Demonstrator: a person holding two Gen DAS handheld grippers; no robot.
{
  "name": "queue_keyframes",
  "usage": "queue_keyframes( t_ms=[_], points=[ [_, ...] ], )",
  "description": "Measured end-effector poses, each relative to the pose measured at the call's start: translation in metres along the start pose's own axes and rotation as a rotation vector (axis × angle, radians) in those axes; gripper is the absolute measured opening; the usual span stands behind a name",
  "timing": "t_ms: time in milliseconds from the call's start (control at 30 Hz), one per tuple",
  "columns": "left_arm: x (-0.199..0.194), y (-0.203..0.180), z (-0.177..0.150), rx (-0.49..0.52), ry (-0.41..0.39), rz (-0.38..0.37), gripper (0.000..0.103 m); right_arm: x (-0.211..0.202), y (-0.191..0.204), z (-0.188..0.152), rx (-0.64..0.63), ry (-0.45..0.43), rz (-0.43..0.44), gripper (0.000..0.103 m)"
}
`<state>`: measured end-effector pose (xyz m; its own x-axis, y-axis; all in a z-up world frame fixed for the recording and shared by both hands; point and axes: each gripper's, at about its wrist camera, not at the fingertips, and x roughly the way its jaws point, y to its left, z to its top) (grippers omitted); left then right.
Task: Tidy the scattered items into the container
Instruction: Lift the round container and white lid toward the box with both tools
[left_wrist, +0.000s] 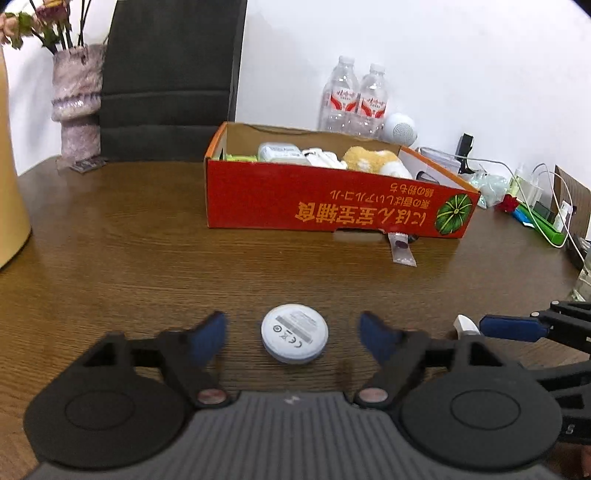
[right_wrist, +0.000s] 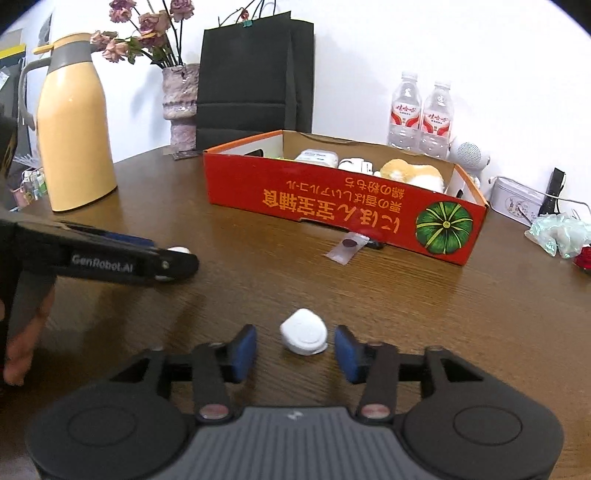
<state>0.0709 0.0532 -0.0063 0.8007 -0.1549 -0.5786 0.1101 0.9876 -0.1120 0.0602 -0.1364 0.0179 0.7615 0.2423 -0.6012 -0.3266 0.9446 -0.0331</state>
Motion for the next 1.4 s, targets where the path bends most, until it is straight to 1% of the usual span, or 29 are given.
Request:
queue_keyframes(
  t_ms=[67,133,200,233,267,300,367,433,500,567,633,700,733,833,900,967,1033,1133,1200,1267,1333,1400],
  points=[
    [0.000,-0.001,-0.002,0.007,0.024,0.017,0.085,0.002,0.002,0.001,0.004,0.004,0.007,0.051],
    [0.002,-0.001,-0.001,0.020,0.028,0.029,0.084,0.005,0.000,0.002,0.028,0.008,-0.006,0.051],
    [0.005,0.000,0.000,0.013,0.022,0.027,0.075,0.009,-0.005,0.004,0.076,0.009,-0.013,0.051],
    [0.006,0.000,0.001,0.015,0.018,0.030,0.062,0.011,-0.008,0.005,0.096,0.003,-0.012,0.051],
    [0.007,-0.001,0.002,0.023,0.015,0.034,0.043,0.012,-0.010,0.005,0.108,-0.002,-0.008,0.051],
    [0.007,-0.002,0.002,0.031,0.014,0.033,0.041,0.013,-0.011,0.005,0.111,-0.004,-0.005,0.045],
    [0.006,-0.003,0.002,0.040,0.014,0.013,0.040,0.015,-0.011,0.006,0.107,-0.006,-0.006,0.028],
    [0.004,-0.004,0.001,0.045,0.012,-0.007,0.040,0.015,-0.011,0.006,0.104,-0.006,-0.001,0.028],
    [0.000,-0.007,0.000,0.041,0.002,0.000,0.040,0.014,-0.010,0.006,0.105,-0.009,0.003,0.028],
    [-0.015,-0.012,0.001,0.042,-0.040,0.018,0.040,0.009,-0.009,0.007,0.106,-0.016,-0.008,0.028],
    [-0.039,-0.021,0.001,0.043,-0.105,0.033,0.040,-0.010,-0.005,0.010,0.088,-0.079,-0.026,0.028],
    [-0.068,-0.030,-0.002,0.030,-0.164,0.039,0.040,-0.039,0.002,0.012,0.058,-0.175,-0.037,0.028],
    [-0.081,-0.034,-0.005,0.022,-0.188,0.042,0.040,-0.054,0.005,0.013,0.048,-0.209,-0.053,0.028],
    [-0.119,-0.049,-0.021,0.010,-0.270,0.055,0.040,-0.089,0.011,0.010,0.057,-0.276,-0.110,0.028],
    [-0.142,-0.060,-0.032,0.006,-0.310,0.075,0.040,-0.107,0.016,-0.003,0.075,-0.310,-0.100,0.028],
    [-0.159,-0.068,-0.041,-0.002,-0.326,0.080,0.040,-0.123,0.022,-0.020,0.073,-0.342,-0.083,0.028],
    [-0.169,-0.073,-0.046,0.003,-0.322,0.089,0.040,-0.135,0.026,-0.033,0.075,-0.348,-0.093,0.028],
    [-0.177,-0.077,-0.044,0.022,-0.335,0.096,0.040,-0.148,0.029,-0.041,0.096,-0.356,-0.086,0.028],
    [-0.177,-0.075,-0.036,0.022,-0.337,0.082,0.040,-0.155,0.030,-0.041,0.099,-0.367,-0.083,0.028],
    [-0.174,-0.069,-0.018,0.027,-0.345,0.055,0.040,-0.158,0.026,-0.034,0.098,-0.374,-0.080,0.028],
    [-0.168,-0.059,0.016,0.032,-0.347,0.026,0.040,-0.158,0.018,-0.017,0.105,-0.381,-0.069,0.028],
    [-0.160,-0.046,0.057,0.023,-0.330,-0.014,0.040,-0.155,0.005,0.013,0.095,-0.391,-0.051,0.028]
  ],
)
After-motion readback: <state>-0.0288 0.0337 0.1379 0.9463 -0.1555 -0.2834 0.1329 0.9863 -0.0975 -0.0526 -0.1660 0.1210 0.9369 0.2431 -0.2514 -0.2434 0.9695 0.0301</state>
